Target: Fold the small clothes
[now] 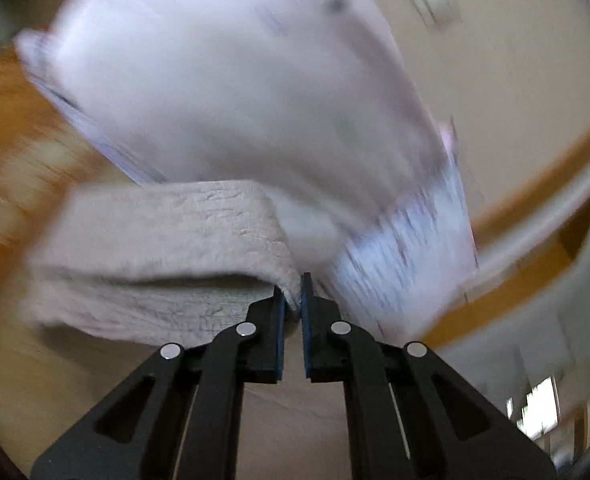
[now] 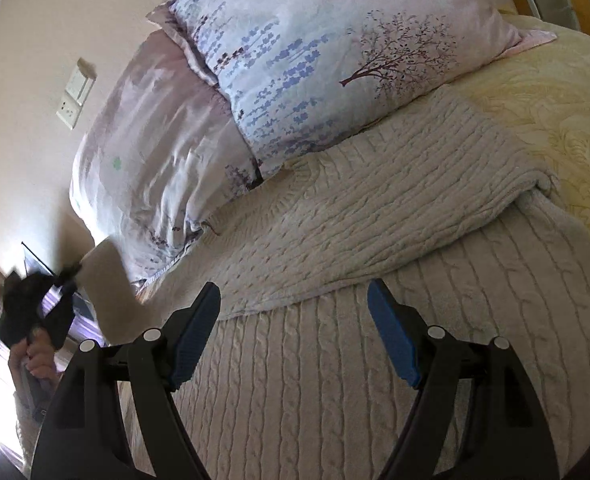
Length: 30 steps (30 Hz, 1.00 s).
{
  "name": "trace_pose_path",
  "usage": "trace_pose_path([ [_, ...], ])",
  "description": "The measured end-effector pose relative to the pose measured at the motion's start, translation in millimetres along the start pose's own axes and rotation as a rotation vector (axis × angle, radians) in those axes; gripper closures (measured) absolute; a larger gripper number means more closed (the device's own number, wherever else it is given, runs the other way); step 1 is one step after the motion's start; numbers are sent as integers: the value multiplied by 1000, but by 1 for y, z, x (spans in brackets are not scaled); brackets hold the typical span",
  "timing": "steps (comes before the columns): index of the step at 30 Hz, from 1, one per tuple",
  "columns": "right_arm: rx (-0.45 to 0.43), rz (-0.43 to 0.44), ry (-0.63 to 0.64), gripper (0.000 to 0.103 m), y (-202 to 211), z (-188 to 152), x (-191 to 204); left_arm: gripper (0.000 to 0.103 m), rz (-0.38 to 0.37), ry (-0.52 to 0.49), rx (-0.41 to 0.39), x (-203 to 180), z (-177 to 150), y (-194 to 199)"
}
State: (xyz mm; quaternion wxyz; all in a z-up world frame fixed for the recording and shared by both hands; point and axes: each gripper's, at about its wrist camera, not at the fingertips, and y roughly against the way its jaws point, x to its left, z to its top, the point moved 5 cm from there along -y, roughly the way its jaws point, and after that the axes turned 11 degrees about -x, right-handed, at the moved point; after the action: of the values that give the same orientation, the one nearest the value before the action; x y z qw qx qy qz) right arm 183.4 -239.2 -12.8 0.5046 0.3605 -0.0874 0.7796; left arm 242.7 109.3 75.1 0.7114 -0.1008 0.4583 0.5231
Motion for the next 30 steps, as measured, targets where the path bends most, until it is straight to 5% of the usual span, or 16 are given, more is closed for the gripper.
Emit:
trace_pose_path([
  [4, -10, -27, 36, 25, 16, 6, -4, 93, -18, -133, 229, -37, -91, -74],
  [8, -6, -69, 86, 25, 31, 24, -8, 63, 12, -187, 343, -37, -137, -92],
  [12, 2, -28, 236, 26, 28, 40, 23, 44, -23, -201, 281, -26, -118, -52],
  [18, 103, 151, 494, 38, -18, 25, 109, 47, 92, -121, 135, 45, -59, 5],
  [22, 184, 246, 696, 52, -60, -13, 170, 52, 177, -94, 129, 80, -50, 10],
  [30, 338, 226, 921, 56, -134, -91, 216, 57, 184, -87, 147, 102, -50, 15],
])
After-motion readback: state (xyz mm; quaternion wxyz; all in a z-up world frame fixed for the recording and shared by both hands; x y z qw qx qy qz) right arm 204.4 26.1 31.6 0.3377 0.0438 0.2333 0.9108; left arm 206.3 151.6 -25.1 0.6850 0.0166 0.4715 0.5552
